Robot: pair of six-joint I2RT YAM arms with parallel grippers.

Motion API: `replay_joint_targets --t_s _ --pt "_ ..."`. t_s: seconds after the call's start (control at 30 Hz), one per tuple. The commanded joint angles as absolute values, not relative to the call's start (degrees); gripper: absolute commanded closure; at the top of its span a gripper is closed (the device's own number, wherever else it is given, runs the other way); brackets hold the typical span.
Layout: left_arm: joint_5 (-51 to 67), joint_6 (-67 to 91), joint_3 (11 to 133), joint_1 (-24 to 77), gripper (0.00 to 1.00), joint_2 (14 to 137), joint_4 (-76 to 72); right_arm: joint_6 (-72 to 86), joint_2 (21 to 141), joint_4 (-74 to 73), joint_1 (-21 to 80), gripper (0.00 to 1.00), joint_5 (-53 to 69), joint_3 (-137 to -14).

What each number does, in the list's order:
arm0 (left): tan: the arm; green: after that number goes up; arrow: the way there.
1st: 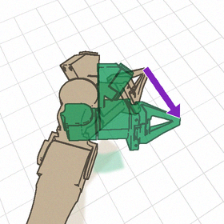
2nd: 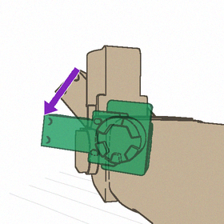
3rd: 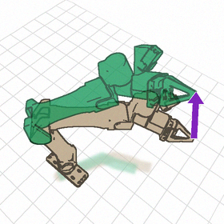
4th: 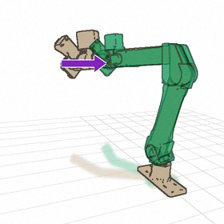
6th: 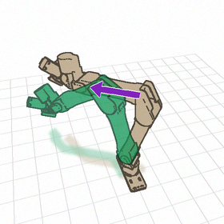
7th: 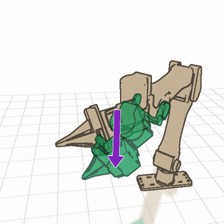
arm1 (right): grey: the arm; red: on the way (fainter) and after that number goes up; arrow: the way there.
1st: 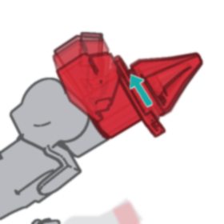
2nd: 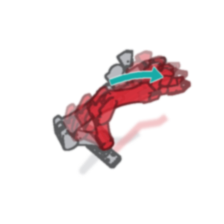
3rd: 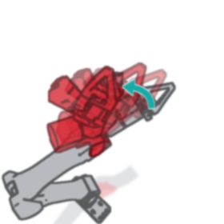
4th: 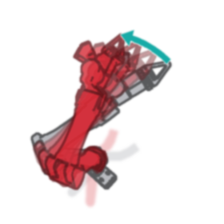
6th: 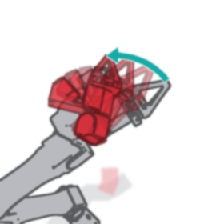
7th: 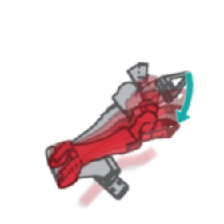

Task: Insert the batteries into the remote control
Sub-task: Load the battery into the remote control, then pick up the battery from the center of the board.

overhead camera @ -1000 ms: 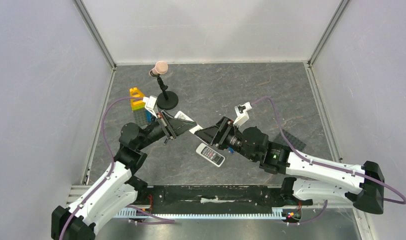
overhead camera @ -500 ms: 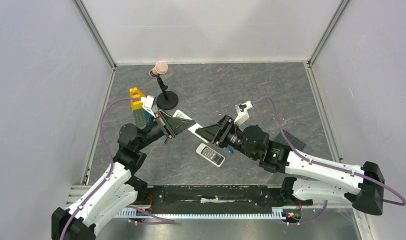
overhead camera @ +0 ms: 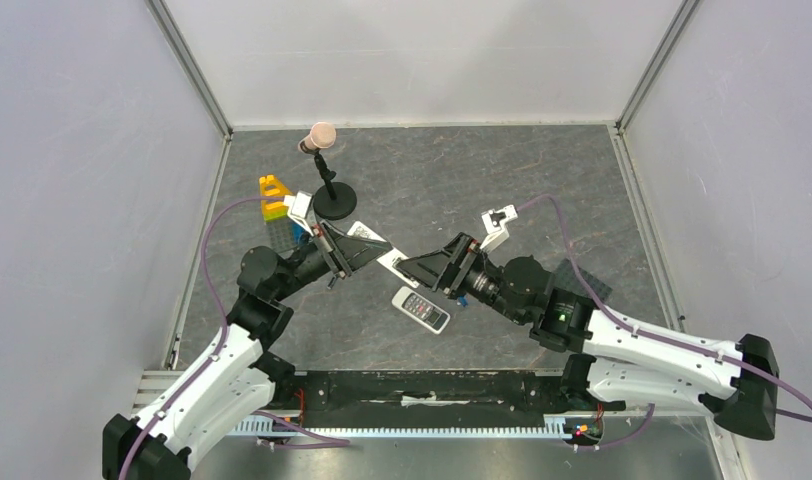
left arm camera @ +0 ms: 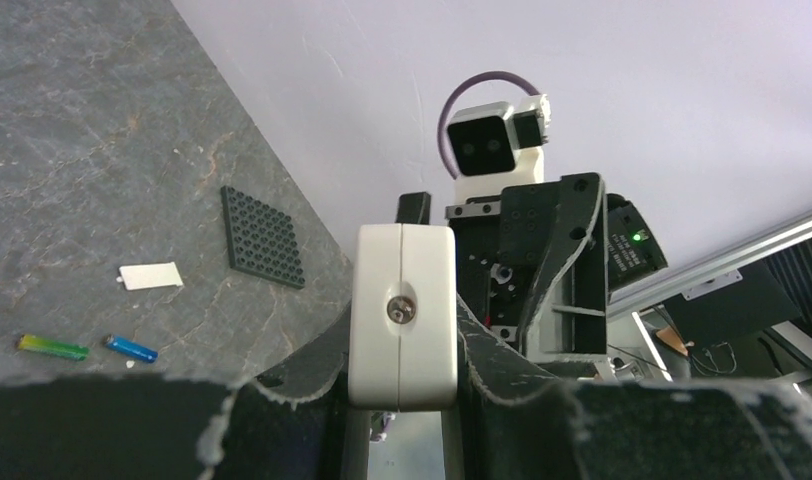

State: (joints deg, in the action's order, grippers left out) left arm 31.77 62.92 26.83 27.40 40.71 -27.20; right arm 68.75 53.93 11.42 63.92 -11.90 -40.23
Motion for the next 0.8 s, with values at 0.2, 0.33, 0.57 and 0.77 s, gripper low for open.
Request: replay_joint_targets --t_s 0.2,0.33,0.57,0.77 --pt "22.52 52.67 31.62 27.54 0.98 38.50 -7.98 56.66 49.34 -8.84 58.70 0.21 -19.92 -43.27" --pt "18.15 50.31 31.76 27.51 0.98 38.44 -1.14 50.54 50.22 -18.32 55.05 0.35 -23.17 -43.10" --pt "17.81 49.01 31.18 27.51 0.98 38.75 -0.54 33.91 57.82 -22.70 51.38 0.38 -20.68 -43.47" --pt "18.76 47.79 31.55 27.52 0.98 39.60 -0.36 25.76 69.53 -25.22 51.23 0.35 -17.41 -45.08"
